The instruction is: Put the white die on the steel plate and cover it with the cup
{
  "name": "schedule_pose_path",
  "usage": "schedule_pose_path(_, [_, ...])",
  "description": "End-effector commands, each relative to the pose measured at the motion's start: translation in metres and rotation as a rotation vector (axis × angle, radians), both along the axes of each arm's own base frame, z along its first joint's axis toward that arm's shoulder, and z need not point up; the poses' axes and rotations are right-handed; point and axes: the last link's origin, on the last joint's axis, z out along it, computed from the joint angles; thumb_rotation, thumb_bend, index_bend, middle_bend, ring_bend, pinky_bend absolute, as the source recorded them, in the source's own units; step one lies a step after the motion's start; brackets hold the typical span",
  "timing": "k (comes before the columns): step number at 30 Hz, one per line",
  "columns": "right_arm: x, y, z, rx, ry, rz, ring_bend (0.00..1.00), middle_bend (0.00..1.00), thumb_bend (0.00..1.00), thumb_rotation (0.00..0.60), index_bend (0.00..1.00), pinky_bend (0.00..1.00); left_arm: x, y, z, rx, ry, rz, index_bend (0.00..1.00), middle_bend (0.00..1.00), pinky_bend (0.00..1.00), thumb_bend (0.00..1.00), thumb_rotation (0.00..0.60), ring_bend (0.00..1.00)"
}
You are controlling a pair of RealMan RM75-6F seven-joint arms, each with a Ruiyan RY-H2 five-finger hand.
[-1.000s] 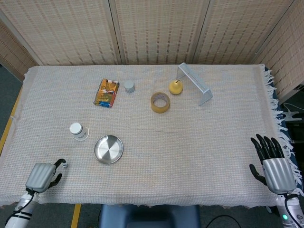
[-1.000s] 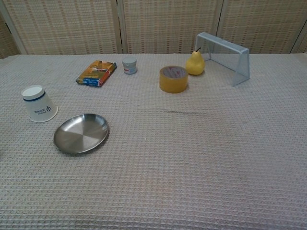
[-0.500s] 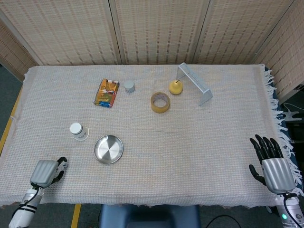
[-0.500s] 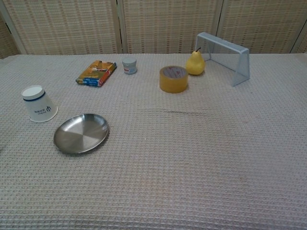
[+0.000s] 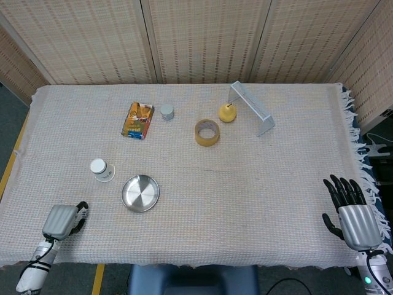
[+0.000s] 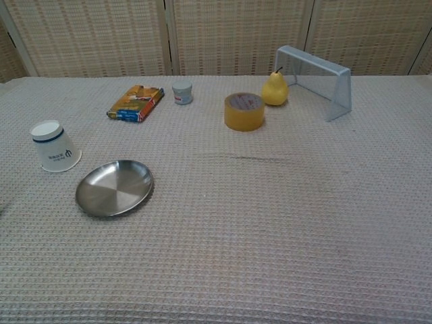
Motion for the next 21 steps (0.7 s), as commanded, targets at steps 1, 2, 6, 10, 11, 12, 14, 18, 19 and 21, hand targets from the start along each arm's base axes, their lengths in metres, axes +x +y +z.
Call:
schedule_pose_path(1, [-0.0002,-0.0004,-0.0001,0.001,0.001,-0.003,0.0,0.0,0.26,0.6,0.0,0.0,0.0009,0.0013,-0.0011,0.0,-0.001,-0.005,0.4,0.98,0.95,0.39,0.6,0.91])
schedule_pose_path(2, [-0.0003,-0.0005,-0.0001,0.002,0.001,-0.004,0.0,0.0,0.26,0.6,0.0,0.0,0.0011,0.0017,-0.0015,0.0,-0.001,-0.007,0.4,0.98,0.95,0.39,0.6,0.91])
schedule_pose_path(6, [-0.0005,-0.0009,0.0001,0.0,0.002,-0.007,0.0,0.0,0.26,0.6,0.0,0.0,0.0017,0.0034,-0.0037,-0.004,0.0,-0.009,0.41,0.98,0.95,0.39,0.6,0.91])
schedule_pose_path(10, [-0.0005,-0.0007,0.0008,-0.004,0.002,-0.008,0.0,0.0,0.26,0.6,0.0,0.0,0.0021,0.0044,-0.0051,-0.007,0.004,-0.011,0.42,0.98,0.95,0.39,0.6,0.91])
schedule_pose_path(11, [-0.0005,-0.0007,0.0009,-0.004,0.002,-0.008,0.0,0.0,0.26,0.6,0.0,0.0,0.0021,0.0044,-0.0053,-0.008,0.005,-0.011,0.43,0.98,0.95,0.39,0.6,0.91])
schedule_pose_path(12, [-0.0005,-0.0007,0.0008,-0.004,0.002,-0.009,0.0,0.0,0.26,0.6,0.0,0.0,0.002,0.0045,-0.0056,-0.008,0.005,-0.01,0.43,0.98,0.95,0.39,0.6,0.91])
schedule_pose_path(14, [-0.0007,-0.0007,0.0005,-0.002,0.003,-0.009,0.0,0.0,0.26,0.6,0.0,0.0,0.0018,0.0044,-0.0061,-0.008,0.004,-0.009,0.44,0.98,0.95,0.39,0.6,0.91])
schedule_pose_path(18, [-0.0007,-0.0008,0.0006,-0.001,0.002,-0.011,0.0,0.0,0.26,0.6,0.0,0.0,0.001,0.0044,-0.0068,-0.009,-0.003,-0.004,0.45,0.98,0.95,0.38,0.6,0.91])
schedule_pose_path(19, [-0.0007,-0.0008,0.0008,-0.001,0.002,-0.011,0.0,0.0,0.26,0.6,0.0,0.0,0.0009,0.0046,-0.0069,-0.008,-0.003,-0.004,0.46,0.98,0.95,0.37,0.6,0.91])
schedule_pose_path(21, [-0.0006,-0.0004,0.001,-0.002,0.002,-0.01,0.0,0.0,0.26,0.6,0.0,0.0,0.0007,0.0049,-0.0074,-0.008,-0.005,-0.004,0.46,0.98,0.95,0.37,0.6,0.91])
